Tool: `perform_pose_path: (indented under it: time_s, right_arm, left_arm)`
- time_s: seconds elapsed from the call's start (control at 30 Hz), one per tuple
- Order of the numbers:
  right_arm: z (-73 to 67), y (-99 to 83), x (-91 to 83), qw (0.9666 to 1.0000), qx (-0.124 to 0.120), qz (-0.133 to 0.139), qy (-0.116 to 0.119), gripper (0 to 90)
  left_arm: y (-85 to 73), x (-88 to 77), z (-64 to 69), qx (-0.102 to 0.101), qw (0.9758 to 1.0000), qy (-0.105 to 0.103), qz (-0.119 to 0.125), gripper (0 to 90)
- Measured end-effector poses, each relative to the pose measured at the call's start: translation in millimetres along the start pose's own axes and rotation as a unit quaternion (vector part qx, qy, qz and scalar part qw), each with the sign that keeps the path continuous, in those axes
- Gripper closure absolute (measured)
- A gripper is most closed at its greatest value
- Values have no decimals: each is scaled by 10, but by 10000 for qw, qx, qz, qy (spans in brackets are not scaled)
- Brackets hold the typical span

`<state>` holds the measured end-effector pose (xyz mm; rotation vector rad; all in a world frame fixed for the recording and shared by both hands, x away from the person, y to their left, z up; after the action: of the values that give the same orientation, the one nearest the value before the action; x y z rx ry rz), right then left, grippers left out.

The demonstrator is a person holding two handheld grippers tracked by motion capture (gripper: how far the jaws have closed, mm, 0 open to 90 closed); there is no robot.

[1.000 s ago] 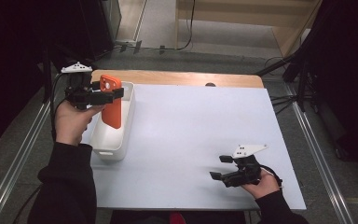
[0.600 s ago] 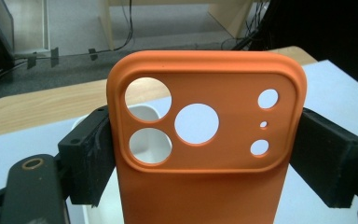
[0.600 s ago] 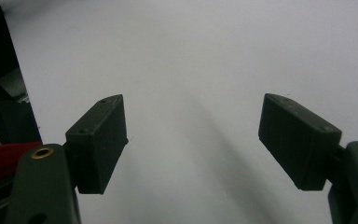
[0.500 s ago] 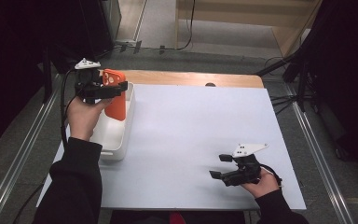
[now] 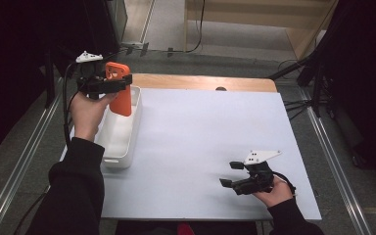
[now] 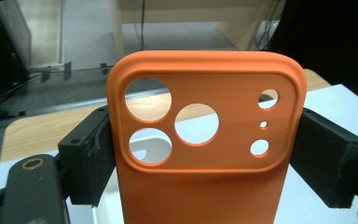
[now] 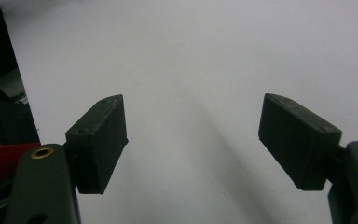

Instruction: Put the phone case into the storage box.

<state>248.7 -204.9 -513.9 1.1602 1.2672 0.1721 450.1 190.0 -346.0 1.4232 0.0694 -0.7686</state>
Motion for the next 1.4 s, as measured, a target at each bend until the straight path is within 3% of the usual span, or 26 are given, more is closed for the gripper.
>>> perform_pose_path:
  time_s: [0.3, 0.43, 0.53, 0.67, 0.83, 1.2, 1.4]
  right_arm:
    - [19, 16, -2, 10000, 14, 48, -32, 223]
    - [20, 13, -6, 10000, 57, 46, -23, 223]
    - [7, 24, -6, 10000, 21, 69, -21, 223]
    - [-6, 33, 7, 10000, 13, 59, 4, 223]
    - [-7, 35, 12, 10000, 18, 83, 18, 223]
    - [-24, 17, -6, 9999, 42, 107, 19, 223]
    - [-23, 9, -12, 9999, 73, 112, 12, 223]
  left_arm:
    - [70, 136, -30, -30, 9999, 102, 30, 158]
    - [115, 170, -8, 75, 9997, 201, 88, 158]
    - [156, 215, -15, -55, 9998, 152, 110, 158]
    - [205, 290, -51, -37, 9992, 356, 156, 158]
    - [239, 382, -125, -251, 9990, 341, 141, 158]
    - [286, 543, -167, -184, 9986, 484, 63, 158]
    - [328, 623, -217, -265, 9981, 518, 182, 158]
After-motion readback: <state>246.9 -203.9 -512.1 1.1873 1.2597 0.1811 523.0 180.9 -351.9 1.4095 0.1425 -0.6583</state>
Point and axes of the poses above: each handheld gripper's, and its own axes: x roughly forward along the jaws, y roughly out of its top, z roughly to its right, the point moved 4 cm from there along x, roughly forward along the jaws, and after that the axes turned 6 degrees about -x, right-handed, at the moved point
